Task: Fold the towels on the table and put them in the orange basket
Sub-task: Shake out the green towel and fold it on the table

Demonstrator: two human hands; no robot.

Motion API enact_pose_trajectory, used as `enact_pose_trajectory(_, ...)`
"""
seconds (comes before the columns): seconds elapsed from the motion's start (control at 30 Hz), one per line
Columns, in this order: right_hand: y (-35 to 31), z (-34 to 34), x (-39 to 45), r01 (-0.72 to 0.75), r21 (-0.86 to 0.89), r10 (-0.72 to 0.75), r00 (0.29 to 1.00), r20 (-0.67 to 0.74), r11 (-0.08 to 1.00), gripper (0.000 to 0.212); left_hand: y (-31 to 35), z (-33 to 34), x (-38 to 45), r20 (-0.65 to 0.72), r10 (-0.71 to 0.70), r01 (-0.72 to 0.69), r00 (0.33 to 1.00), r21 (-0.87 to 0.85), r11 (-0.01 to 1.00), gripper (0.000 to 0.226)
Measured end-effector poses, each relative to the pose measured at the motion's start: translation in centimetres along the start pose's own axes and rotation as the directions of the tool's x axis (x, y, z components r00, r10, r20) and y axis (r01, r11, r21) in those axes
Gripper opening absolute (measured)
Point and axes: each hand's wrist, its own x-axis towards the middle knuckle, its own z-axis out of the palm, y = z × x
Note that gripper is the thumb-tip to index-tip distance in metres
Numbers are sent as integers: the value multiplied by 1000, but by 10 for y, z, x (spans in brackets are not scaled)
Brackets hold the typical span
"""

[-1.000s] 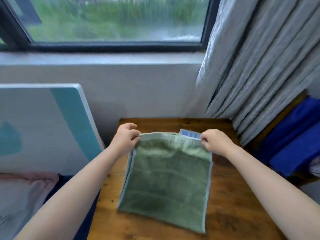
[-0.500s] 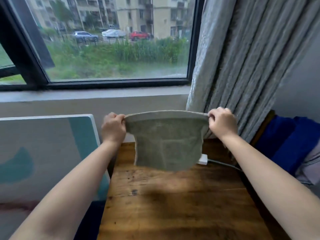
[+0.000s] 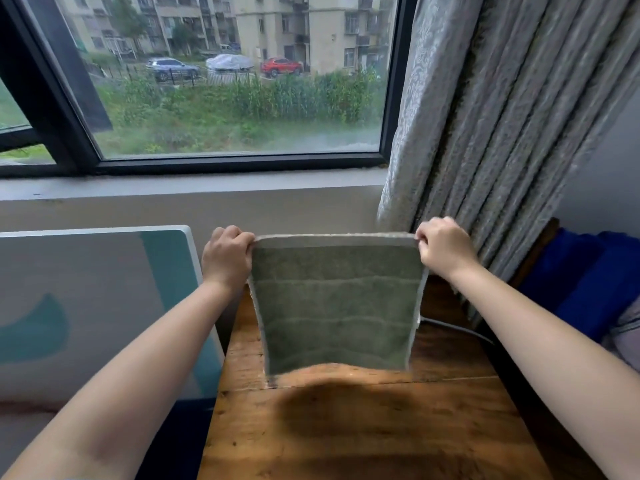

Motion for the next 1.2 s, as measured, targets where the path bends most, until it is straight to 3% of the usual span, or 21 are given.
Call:
enact_pose_trajectory(0.1, 2, 10, -8, 29, -48, -18, 977, 211, 998, 19, -11, 9, -8, 205, -7, -19, 979, 124, 992, 26)
enact_pose_trajectory(0.2, 2, 16, -14, 15, -19, -9, 962, 273, 1000, 18, -16, 13, -13, 340, -26, -16, 940, 121, 993, 27)
enact_pose_trajectory(0.33, -9, 19, -15, 1, -34, 8, 959, 285, 999, 20, -13, 8, -13, 619, -95, -81, 780, 250, 965, 25)
enact_pose_trajectory(0.4, -18, 24, -13, -7, -56, 23, 958, 286, 998, 21, -12, 6, -12, 674, -160, -83, 722, 314, 946, 25)
enact_pose_trajectory(0.47, -28, 29, -8, -33, -50, 46, 958, 283, 998, 22, -15, 8, -7, 632, -218, 10, 744, 315, 949, 24)
enact_pose_trajectory(0.6, -34, 34, 10, -117, 19, 109, 963, 247, 993, 25, -15, 11, 6, 420, -261, 186, 870, 212, 960, 23)
enact_pose_trajectory(0.77, -31, 40, 38, -135, 127, 119, 985, 123, 983, 26, -9, 14, 29, 227, -193, 168, 955, 124, 978, 24)
enact_pose_trajectory(1.0, -29, 34, 66, 28, 91, -20, 997, -79, 995, 21, -12, 5, 53, 33, -92, 90, 995, 70, 993, 25)
enact_pose_trajectory(1.1, -24, 34, 56, 92, 36, -86, 986, -146, 995, 18, -16, 6, 39, 33, -55, 50, 998, 151, 987, 25)
enact_pose_trajectory(1.2, -18, 43, 22, 235, -73, -241, 966, -90, 969, 4, -28, 19, 6, 216, 10, -63, 976, 240, 969, 22)
